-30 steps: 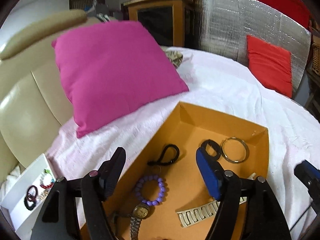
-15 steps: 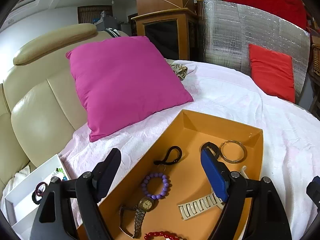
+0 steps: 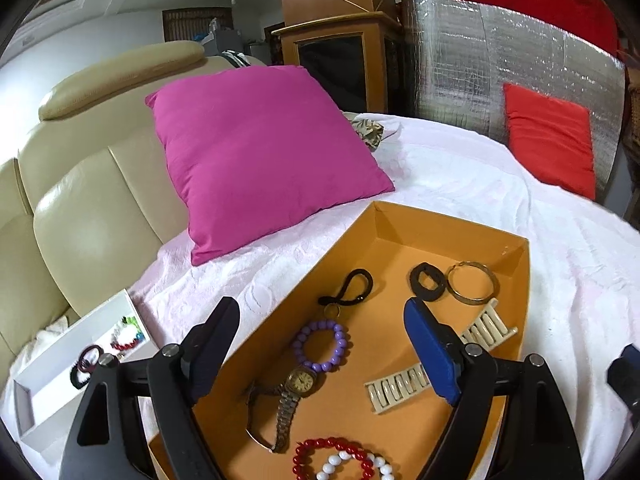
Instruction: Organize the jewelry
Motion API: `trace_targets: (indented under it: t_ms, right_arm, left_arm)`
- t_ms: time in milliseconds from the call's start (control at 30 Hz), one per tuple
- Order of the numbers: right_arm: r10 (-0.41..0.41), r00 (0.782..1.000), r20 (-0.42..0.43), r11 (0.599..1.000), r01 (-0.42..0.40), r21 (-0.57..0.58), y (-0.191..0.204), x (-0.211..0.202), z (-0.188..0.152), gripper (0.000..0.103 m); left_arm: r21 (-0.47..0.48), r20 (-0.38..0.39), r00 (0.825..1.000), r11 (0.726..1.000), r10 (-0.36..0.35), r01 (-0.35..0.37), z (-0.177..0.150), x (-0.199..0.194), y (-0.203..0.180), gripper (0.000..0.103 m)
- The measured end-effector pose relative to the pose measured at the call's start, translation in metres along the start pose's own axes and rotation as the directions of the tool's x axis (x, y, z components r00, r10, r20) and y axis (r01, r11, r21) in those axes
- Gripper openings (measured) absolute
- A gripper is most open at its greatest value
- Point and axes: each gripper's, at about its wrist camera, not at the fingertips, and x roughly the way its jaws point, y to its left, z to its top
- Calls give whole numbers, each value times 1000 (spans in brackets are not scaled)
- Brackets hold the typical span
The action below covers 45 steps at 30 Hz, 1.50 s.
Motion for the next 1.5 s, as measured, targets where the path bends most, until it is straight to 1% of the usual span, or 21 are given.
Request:
trace_targets:
  t_ms: [100, 200, 367, 567, 1000, 1500]
  right_arm:
    - [16, 1000, -9, 1000, -16, -9, 5, 1, -3, 48]
    - [37, 999, -14, 999, -37, -17, 10, 0, -6, 48]
    - [61, 998, -17, 997, -61, -44, 21, -2, -10, 48]
    - [82, 997, -7, 993, -83, -87, 35, -6, -12, 48]
    - [93, 996, 4, 993, -93, -74, 43, -1, -9, 48]
    - [94, 996, 3, 994, -93, -65, 44, 2, -8, 48]
  left_arm:
    - [-13, 25, 999, 1000, 19, -19, -3, -5, 5, 85]
    - [-30, 63, 998, 999, 23, -21, -3, -13, 11, 85]
    - [-30, 83, 995, 998, 62, -59, -1, -18, 16, 85]
    - [-21, 104, 993, 998, 53, -51, -1, -30, 17, 85]
    - [-49, 88, 995, 998, 38, -34, -4, -40, 30, 87]
    - [-33, 86, 995, 999, 39, -36, -13, -50, 30, 88]
